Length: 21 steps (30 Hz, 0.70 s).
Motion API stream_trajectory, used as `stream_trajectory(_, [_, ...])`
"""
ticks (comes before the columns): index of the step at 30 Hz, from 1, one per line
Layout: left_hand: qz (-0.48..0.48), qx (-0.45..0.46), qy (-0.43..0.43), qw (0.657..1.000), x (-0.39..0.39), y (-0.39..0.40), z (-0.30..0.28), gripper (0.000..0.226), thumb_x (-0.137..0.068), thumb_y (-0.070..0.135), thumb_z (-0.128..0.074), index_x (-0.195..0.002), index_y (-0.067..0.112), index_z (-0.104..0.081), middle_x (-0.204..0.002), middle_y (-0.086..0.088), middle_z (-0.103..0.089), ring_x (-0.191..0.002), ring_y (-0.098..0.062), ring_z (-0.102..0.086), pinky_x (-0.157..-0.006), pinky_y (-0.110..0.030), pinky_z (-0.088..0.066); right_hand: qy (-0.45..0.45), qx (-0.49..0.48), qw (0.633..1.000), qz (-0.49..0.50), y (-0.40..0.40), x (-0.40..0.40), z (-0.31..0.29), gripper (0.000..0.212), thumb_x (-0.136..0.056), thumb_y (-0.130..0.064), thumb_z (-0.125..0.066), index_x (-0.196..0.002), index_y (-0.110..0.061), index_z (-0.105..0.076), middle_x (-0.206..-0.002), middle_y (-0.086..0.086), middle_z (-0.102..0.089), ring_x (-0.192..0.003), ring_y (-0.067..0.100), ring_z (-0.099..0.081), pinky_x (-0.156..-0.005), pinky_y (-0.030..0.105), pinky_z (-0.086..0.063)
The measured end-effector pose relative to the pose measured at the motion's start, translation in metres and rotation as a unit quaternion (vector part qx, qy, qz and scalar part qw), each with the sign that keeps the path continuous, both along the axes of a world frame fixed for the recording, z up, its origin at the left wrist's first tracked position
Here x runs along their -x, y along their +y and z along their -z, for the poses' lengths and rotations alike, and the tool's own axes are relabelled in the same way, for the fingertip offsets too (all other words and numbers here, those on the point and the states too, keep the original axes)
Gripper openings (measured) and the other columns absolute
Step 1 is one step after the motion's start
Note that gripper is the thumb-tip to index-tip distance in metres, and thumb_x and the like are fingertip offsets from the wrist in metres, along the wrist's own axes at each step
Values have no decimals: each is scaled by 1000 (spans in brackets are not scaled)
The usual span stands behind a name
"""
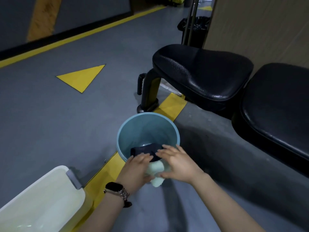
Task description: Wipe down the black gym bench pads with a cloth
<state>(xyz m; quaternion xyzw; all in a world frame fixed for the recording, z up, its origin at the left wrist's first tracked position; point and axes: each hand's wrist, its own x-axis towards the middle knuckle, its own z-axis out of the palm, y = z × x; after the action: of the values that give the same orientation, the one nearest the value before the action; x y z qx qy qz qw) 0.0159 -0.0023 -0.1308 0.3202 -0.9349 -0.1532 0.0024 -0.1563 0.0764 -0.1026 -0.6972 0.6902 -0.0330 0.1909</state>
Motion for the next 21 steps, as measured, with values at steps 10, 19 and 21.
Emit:
stream_trajectory(10, [22,66,-53,996,8,4,9,42,-26,24,-85,-54,27,-53,-44,7,-51,-40,-8,-49,-42,-15,-34,130,107,986,7,0,-18,26,40,-17,-27,-83,-49,-28,-59,-48,-14,-53,-48,5,-57,-68,17,-51])
stream_trajectory(19, [65,-18,-34,997,9,15,-21,59,-43,39,-76,-99,30,-63,-87,16,-64,-75,-4,-63,-63,-12,-47,-9,18,999,37,40,-4,-24,48,-80,-7,-55,-127,-12,-52,-128,9,-55,-119,30,-50,-95,39,-44])
stream_trajectory(21, [81,-28,-18,996,22,25,-44,57,-65,43,-63,-119,27,-56,-112,11,-60,-102,-8,-59,-83,-16,-45,-35,23,997,59,56,-2,-54,48,-85,-13,-51,-133,-18,-49,-133,6,-53,-121,27,-48,-95,39,-43])
